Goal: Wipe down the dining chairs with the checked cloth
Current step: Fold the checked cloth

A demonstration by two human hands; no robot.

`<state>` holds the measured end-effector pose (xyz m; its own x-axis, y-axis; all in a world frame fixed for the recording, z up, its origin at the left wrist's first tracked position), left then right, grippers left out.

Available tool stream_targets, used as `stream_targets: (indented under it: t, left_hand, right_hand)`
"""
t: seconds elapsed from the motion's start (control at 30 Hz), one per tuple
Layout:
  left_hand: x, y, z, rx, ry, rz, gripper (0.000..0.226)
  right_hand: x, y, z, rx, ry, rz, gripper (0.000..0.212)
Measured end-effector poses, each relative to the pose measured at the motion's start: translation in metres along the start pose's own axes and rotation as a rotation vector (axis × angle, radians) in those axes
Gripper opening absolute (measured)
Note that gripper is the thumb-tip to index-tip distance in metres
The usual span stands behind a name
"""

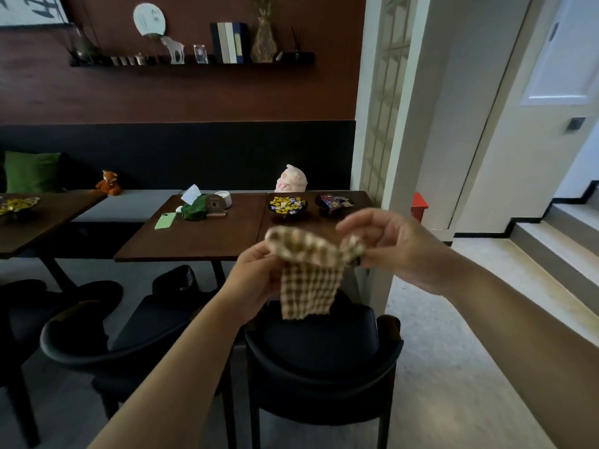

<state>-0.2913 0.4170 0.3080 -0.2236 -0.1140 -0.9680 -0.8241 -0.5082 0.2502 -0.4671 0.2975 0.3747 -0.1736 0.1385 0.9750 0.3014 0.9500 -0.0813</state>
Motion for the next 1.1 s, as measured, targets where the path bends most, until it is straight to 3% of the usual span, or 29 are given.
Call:
stream_targets:
  t: [0.07,0.2,0.27,0.33,0.43,0.53,0.6,0.73,0.87,0.97,1.1]
  left_hand:
    - [-0.011,0.000,-0.001,0.012,0.058,-0.118,0.027]
    - [-0.026,0.006,-0.003,0.160,0.258,-0.538,0.042]
    - [-0.028,0.010,-0.003,0.199,0.363,-0.699,0.050]
    - [-0.026,0.013,-0.003,0.203,0.425,-0.765,0.050]
    - [-0.013,0.012,-0.003,0.142,0.430,-0.731,0.040]
    - [0.013,0.005,-0.010,0.068,0.370,-0.658,0.035]
    - [0.037,-0.001,-0.018,0.054,0.291,-0.576,0.038]
    - [0.106,0.002,-0.035,0.076,0.080,-0.586,0.037]
    - [0.195,0.014,-0.055,0.107,-0.087,-0.672,0.037]
    - [0.263,0.025,-0.068,0.156,-0.243,-0.770,0.040]
    - [0.335,0.027,-0.078,0.291,-0.358,-1.128,0.033]
  right_hand:
    - [-0.010,0.000,0.006,0.054,0.090,0.048,0.050]
    - [-0.023,-0.002,-0.003,-0.229,0.153,0.409,0.067]
    - [-0.033,0.003,-0.012,-0.249,0.174,0.606,0.068]
    - [-0.046,0.007,-0.020,-0.245,0.182,0.722,0.062]
    - [-0.070,0.009,-0.022,-0.256,0.208,0.769,0.026]
    - [-0.103,0.001,-0.014,-0.300,0.300,0.801,0.009]
    - [-0.129,-0.012,-0.003,-0.409,0.358,0.810,0.014]
    - [-0.181,-0.043,0.031,-0.777,0.403,0.762,0.019]
    - [-0.241,-0.061,0.060,-0.918,0.404,0.730,0.018]
    - [-0.298,-0.064,0.073,-0.879,0.474,0.762,0.014]
    - [-0.378,-0.046,0.080,-0.533,0.560,0.751,0.018]
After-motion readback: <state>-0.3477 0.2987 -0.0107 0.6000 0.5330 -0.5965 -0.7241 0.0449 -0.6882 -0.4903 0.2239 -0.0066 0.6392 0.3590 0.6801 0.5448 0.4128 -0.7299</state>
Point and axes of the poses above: each hand's wrist, its own z-axis away from the middle knuckle, its own y-axis out of the palm, x = y × z, the point moved 3 cm from there along -z, towards the middle knuckle, and after that the axes turned 2 degrees about z, right-handed, at the moved point
